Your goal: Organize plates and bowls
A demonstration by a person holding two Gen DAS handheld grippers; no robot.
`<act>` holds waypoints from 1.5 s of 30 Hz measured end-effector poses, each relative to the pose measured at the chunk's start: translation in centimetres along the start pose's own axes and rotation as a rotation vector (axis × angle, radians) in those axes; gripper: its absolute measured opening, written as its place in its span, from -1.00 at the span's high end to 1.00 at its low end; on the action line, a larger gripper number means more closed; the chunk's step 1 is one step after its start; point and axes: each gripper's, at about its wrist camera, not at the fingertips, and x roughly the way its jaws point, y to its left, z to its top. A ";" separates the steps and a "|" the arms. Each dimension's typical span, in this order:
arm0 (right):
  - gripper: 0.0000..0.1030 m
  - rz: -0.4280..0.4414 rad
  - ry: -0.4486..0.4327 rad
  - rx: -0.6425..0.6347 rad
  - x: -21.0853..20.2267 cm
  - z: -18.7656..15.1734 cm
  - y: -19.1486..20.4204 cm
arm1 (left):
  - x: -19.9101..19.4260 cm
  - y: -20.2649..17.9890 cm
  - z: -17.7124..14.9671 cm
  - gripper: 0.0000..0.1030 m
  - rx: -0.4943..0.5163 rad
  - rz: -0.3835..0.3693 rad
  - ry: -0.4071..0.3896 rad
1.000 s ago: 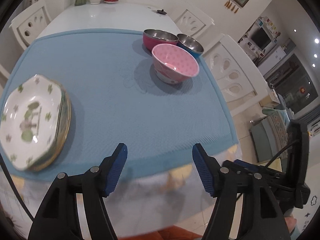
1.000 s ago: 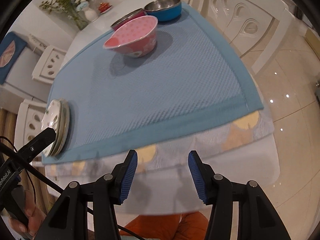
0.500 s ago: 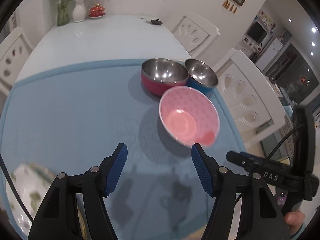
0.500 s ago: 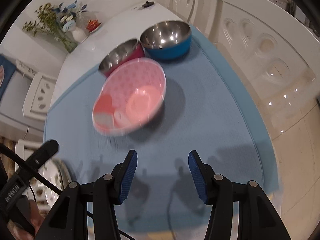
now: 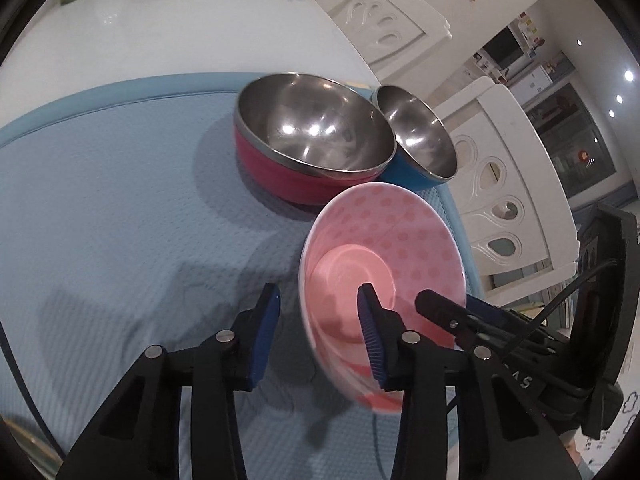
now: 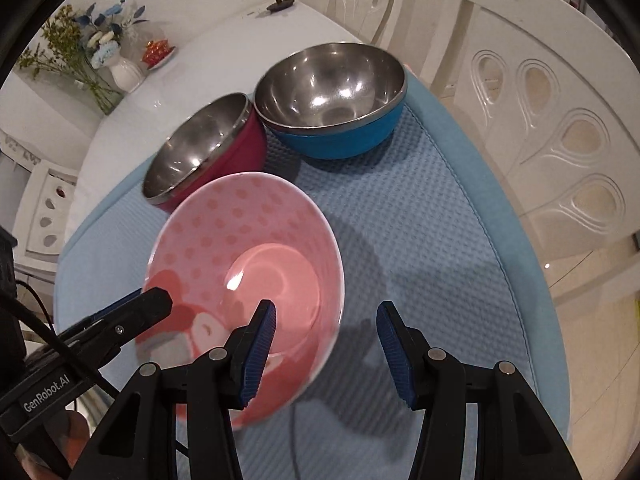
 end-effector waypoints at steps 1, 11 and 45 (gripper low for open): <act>0.08 -0.008 -0.001 -0.005 0.3 0.1 0.1 | 0.2 0.1 0.2 0.30 0.001 -0.005 0.001; 0.57 -0.008 -0.029 -0.034 1.7 0.5 0.4 | 1.5 0.6 0.4 0.57 -0.037 -0.037 0.003; 0.54 0.082 -0.098 -0.032 -6.0 -3.7 2.5 | -6.6 -2.3 -5.1 0.57 -0.087 0.022 -0.137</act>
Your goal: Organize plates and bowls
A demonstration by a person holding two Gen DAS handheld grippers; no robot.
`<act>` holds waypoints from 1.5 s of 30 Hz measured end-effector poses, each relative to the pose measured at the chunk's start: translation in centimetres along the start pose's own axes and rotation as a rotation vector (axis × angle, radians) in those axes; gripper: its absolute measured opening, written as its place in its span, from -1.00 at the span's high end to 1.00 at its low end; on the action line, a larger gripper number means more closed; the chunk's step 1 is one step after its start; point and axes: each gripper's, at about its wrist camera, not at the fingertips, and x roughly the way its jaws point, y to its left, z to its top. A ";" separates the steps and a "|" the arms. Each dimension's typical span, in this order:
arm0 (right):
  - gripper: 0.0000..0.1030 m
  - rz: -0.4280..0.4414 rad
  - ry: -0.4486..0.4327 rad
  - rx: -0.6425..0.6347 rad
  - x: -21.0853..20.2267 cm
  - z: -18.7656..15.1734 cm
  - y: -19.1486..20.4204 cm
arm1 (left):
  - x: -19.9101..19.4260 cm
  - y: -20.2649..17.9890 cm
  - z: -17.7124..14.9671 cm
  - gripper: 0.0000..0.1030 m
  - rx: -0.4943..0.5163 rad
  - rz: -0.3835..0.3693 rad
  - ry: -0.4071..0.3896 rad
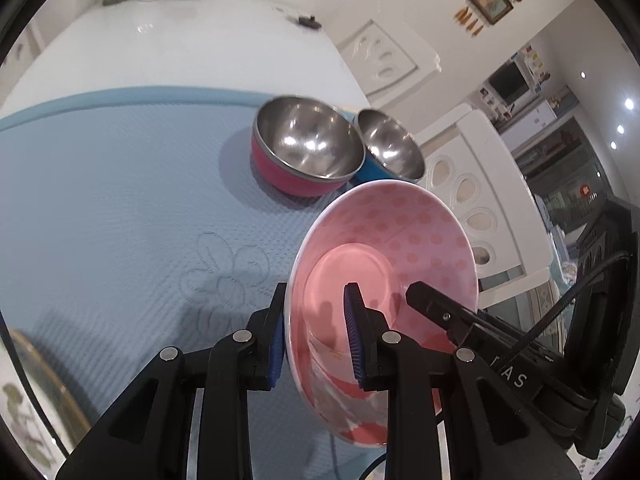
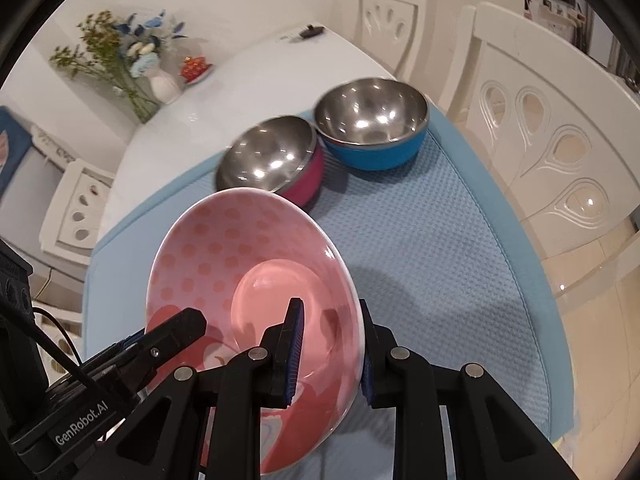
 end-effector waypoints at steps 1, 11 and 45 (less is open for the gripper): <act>0.53 0.007 -0.004 -0.009 -0.6 -0.3 0.3 | -0.6 -0.2 -0.3 0.57 -0.005 0.004 -0.013; 0.52 0.097 0.019 -0.096 -3.8 -2.9 2.2 | -5.7 -0.6 -5.0 0.57 -0.109 0.089 -0.106; 0.51 0.144 0.370 -0.290 5.0 -10.4 7.1 | -4.5 7.7 -14.9 0.56 -0.459 0.220 -0.066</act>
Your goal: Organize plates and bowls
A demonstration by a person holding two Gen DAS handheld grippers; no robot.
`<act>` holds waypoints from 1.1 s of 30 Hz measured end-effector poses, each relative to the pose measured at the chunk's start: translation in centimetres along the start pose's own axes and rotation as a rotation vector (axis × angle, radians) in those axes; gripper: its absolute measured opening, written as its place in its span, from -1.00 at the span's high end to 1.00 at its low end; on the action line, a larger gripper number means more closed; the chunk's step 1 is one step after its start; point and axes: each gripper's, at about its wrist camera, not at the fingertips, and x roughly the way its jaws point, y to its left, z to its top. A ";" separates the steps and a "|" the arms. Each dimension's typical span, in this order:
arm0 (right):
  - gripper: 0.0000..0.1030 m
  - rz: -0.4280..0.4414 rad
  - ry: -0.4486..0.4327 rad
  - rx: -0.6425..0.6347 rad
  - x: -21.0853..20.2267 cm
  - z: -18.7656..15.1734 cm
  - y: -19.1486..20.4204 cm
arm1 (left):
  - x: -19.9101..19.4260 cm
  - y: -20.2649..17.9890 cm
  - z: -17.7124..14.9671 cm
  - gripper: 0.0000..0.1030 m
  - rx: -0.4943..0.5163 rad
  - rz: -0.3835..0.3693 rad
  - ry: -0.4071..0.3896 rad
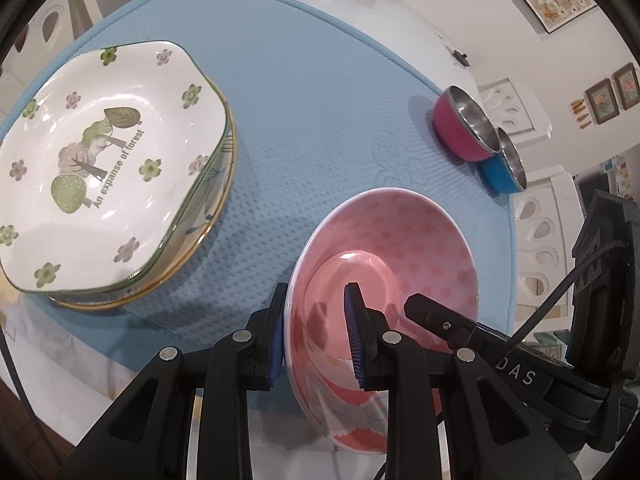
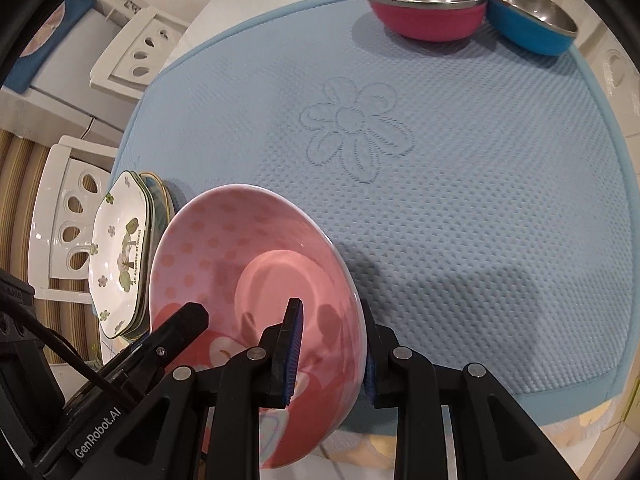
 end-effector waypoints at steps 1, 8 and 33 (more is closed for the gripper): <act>0.51 -0.001 0.003 -0.001 0.2 0.1 0.0 | 0.1 0.1 0.1 0.56 0.000 0.002 0.002; 0.51 0.015 0.018 0.012 0.4 0.8 -0.8 | 0.5 -0.1 0.5 0.56 0.012 0.009 0.012; 0.50 0.052 -0.198 -0.006 -12.3 4.1 -2.5 | -9.0 -7.6 6.4 0.51 0.235 -0.032 -0.206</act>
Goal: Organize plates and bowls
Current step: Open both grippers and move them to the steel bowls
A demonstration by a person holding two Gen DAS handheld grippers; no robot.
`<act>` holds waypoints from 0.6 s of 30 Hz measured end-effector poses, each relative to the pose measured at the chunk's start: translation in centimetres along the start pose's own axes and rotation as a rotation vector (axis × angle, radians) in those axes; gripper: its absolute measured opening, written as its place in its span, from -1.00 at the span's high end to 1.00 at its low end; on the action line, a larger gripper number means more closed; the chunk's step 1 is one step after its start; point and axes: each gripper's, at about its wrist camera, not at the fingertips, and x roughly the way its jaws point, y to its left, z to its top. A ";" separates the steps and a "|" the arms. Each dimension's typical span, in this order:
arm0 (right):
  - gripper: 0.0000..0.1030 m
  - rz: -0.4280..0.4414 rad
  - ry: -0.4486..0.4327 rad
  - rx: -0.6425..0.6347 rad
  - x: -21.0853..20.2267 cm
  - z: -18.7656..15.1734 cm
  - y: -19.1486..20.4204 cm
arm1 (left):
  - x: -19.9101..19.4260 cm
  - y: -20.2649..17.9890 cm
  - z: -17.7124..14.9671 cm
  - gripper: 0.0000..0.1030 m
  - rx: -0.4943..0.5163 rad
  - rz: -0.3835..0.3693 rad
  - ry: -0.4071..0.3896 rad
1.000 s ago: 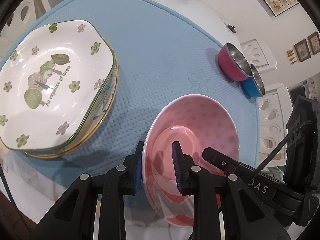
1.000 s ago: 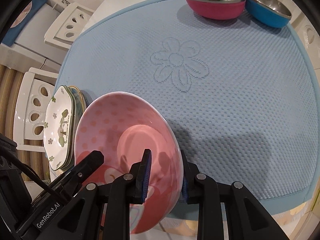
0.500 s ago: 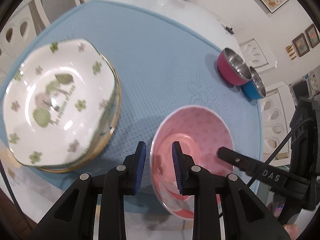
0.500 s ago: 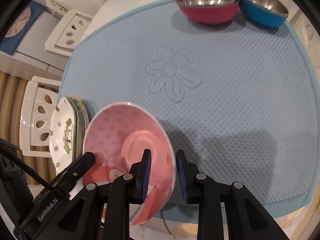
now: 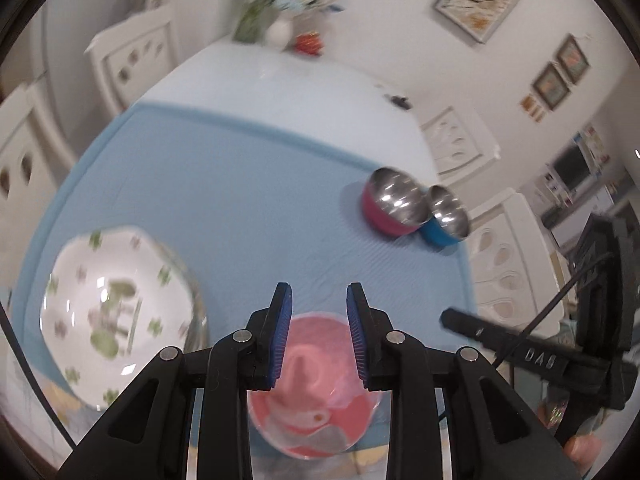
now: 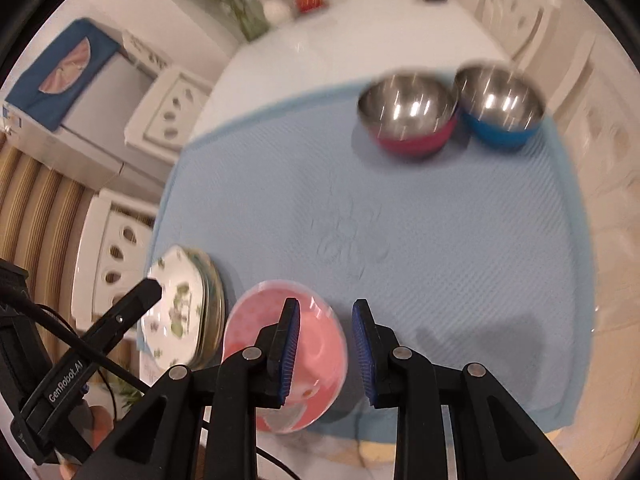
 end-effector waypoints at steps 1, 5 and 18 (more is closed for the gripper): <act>0.45 -0.010 -0.028 0.001 -0.8 0.5 -0.2 | -0.1 -0.8 0.6 0.51 0.020 -0.007 -0.006; -0.24 -0.017 -0.168 0.051 -4.5 2.5 -1.9 | -0.1 -3.5 3.1 0.14 0.097 -0.042 -0.030; -0.27 0.062 -0.136 0.347 -0.3 7.3 -9.5 | 8.7 -6.7 10.8 -0.15 0.189 -0.110 0.080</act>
